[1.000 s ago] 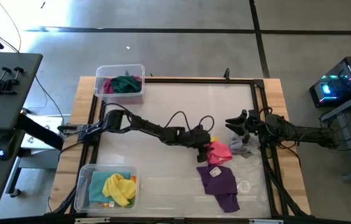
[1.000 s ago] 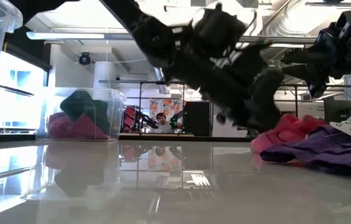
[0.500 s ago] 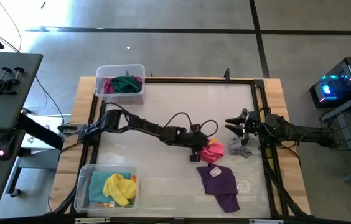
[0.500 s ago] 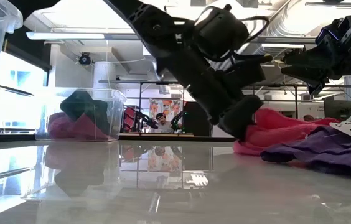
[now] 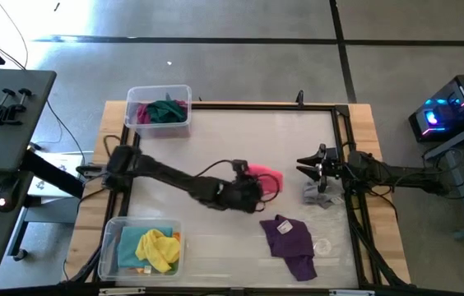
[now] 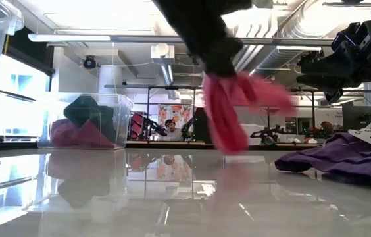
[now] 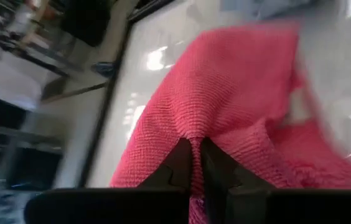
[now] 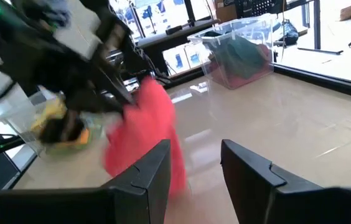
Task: Sort towels by color in basket
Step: Put the pink towel into the bottom transparent bin
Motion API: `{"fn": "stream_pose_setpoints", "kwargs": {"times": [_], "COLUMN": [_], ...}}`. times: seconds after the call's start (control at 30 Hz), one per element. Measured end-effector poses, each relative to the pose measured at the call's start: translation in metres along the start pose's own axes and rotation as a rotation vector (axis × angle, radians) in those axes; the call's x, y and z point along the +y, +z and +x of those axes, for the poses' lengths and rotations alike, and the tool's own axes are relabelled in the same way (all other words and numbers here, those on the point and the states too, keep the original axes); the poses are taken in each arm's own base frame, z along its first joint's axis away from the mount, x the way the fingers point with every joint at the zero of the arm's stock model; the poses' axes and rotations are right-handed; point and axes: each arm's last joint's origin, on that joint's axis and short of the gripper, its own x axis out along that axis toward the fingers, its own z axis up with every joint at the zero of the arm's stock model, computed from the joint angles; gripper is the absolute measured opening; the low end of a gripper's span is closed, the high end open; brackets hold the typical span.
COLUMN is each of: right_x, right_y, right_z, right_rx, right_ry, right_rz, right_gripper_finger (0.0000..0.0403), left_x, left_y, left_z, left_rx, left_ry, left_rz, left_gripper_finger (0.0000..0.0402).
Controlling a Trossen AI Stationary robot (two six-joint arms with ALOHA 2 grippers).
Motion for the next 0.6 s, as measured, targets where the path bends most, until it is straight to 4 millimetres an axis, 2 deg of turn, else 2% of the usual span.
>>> {"fn": "stream_pose_setpoints", "kwargs": {"times": [0.13, 0.27, 0.4, 0.5, 0.6], "right_x": [0.0, -0.001, -0.001, -0.001, -0.001], "right_y": [-0.001, -0.002, -0.003, -0.003, -0.003], "right_z": [0.001, 0.002, 0.002, 0.002, 0.002], "right_rx": [0.017, 0.028, 0.033, 0.034, 0.034], "right_ry": [-0.005, -0.008, -0.01, -0.01, -0.01], "right_rz": [-0.001, -0.002, -0.002, -0.002, -0.003], "right_gripper_finger": [0.0138, 0.0138, 0.0138, 0.0138, 0.0138], "left_x": [0.016, 0.041, 0.05, 0.06, 0.058], "left_y": [0.002, 0.012, 0.013, 0.005, -0.013], "left_z": [-0.054, -0.118, -0.175, -0.216, -0.247], "left_rx": [-0.001, -0.088, -0.161, -0.173, -0.094], "left_ry": [0.008, -0.039, -0.147, -0.269, -0.392], "left_rz": [0.039, -0.111, -0.223, -0.369, -0.531], "left_gripper_finger": [0.0005, 0.0005, 0.0005, 0.0005, 0.0005]}}
